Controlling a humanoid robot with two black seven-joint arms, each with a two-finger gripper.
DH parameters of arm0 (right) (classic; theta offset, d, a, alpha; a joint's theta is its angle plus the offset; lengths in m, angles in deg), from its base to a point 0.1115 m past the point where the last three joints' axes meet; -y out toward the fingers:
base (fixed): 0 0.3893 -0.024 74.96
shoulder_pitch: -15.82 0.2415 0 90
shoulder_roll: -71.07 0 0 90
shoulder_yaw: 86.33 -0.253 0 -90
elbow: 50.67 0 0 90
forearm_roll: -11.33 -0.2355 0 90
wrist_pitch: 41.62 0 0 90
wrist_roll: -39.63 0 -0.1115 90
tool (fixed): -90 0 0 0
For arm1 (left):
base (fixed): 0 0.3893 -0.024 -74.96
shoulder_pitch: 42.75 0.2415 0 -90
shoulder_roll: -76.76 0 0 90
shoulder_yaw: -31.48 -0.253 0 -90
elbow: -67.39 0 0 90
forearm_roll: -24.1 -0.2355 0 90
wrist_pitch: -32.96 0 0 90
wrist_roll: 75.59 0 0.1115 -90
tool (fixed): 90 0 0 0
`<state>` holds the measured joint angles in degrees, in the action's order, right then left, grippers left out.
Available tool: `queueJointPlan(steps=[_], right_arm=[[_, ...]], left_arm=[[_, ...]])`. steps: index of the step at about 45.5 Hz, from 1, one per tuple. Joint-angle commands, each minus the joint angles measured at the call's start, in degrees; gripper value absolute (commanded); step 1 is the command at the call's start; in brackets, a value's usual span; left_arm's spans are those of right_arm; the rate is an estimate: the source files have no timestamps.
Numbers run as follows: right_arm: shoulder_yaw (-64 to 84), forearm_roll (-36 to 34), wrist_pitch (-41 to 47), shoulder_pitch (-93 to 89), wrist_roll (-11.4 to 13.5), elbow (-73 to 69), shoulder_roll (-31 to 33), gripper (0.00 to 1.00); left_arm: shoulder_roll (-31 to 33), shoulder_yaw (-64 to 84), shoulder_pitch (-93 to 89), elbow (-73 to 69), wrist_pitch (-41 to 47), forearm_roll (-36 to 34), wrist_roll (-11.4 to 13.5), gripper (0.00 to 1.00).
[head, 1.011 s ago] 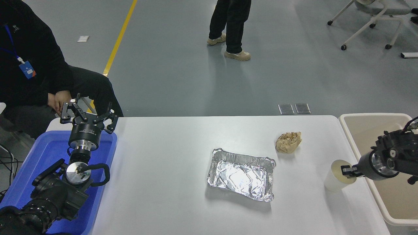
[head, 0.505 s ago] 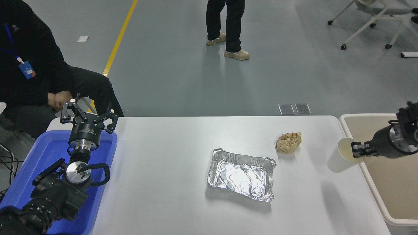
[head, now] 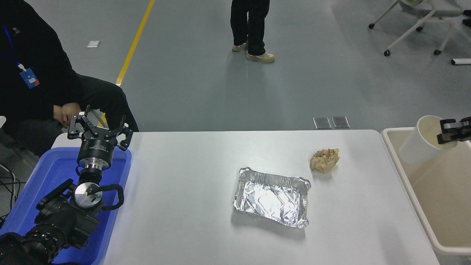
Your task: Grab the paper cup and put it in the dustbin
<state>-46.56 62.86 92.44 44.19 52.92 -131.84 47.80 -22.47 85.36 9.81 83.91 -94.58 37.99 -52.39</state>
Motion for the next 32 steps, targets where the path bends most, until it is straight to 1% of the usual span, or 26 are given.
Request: queueJointPlan(steps=[1, 12, 15, 17, 20, 24, 28, 32], right_arm=[[-0.1, 0.1, 0.9, 5.7, 3.7, -0.4, 3.1, 0.0], [-1.6, 0.1, 0.9, 4.7, 3.6, 6.6, 5.1, 0.0], [-1.8, -0.5, 0.9, 3.6, 3.4, 9.4, 6.4, 0.0], [-1.9, -1.0, 0.7, 2.8, 2.8, 11.6, 7.2, 0.0], [-2.4, -4.2, -3.8, 1.3, 2.3, 14.5, 7.5, 0.0], [-2.9, -12.6, -11.3, -3.0, 1.4, 17.3, 7.0, 0.0], [-3.8, -19.0, -18.4, -6.2, 1.2, 20.2, 6.0, 0.0], [-4.6, -24.0, -25.5, -10.9, -0.2, 23.7, 3.9, 0.0]], left_arm=[[0.0, 0.0, 0.0, 0.0, 0.0, 0.0, 0.0, 0.99], [0.0, 0.0, 0.0, 0.0, 0.0, -0.1, 0.0, 0.99], [0.0, 0.0, 0.0, 0.0, 0.0, -0.1, 0.0, 0.99], [0.0, 0.0, 0.0, 0.0, 0.0, -0.1, 0.0, 0.99], [0.0, 0.0, 0.0, 0.0, 0.0, -0.1, 0.0, 0.99], [0.0, 0.0, 0.0, 0.0, 0.0, -0.1, -0.1, 0.99], [0.0, 0.0, 0.0, 0.0, 0.0, -0.1, 0.0, 0.99], [0.0, 0.0, 0.0, 0.0, 0.0, 0.0, 0.0, 0.99]])
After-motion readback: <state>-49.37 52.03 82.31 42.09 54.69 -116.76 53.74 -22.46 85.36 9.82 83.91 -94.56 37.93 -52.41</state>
